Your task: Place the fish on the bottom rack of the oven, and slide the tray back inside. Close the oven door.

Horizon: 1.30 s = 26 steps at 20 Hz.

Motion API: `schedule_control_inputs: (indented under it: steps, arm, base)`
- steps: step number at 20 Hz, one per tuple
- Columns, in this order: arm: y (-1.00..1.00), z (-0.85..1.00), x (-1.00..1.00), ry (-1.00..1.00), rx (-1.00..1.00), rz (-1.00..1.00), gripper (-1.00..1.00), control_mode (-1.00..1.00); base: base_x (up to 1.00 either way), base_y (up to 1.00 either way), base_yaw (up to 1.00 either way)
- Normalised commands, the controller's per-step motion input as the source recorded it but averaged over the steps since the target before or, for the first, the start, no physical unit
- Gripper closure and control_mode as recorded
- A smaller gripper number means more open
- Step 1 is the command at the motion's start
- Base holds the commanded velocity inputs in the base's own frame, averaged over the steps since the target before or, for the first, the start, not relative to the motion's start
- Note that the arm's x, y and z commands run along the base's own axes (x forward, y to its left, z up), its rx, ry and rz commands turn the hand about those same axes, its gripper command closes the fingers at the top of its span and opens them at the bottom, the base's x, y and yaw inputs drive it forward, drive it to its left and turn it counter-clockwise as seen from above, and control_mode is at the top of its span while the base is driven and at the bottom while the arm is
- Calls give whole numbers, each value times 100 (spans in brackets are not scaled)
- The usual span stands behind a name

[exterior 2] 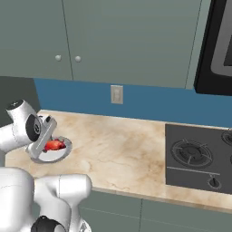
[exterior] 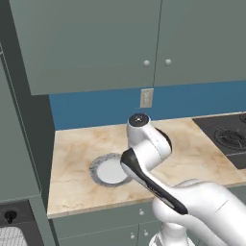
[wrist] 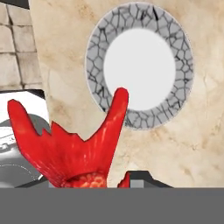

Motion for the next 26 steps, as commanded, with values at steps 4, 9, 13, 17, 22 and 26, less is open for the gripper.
schedule_control_inputs:
  steps: [4,9,13,17,22,26]
  arm:
    - [-63,99,-52,-1,1,0,100,-100]
    - [-67,91,-49,-6,5,2,100,-100]
    - [-70,73,-44,-9,8,4,100,-100]
    - [-52,22,-16,-3,4,1,100,-100]
    - [-4,0,1,0,0,0,100,100]
    - [0,0,0,0,0,0,100,100]
  base:
    - [0,0,0]
    - [0,0,0]
    - [0,0,0]
    - [0,0,0]
    - [1,0,0]
    - [-48,0,7]
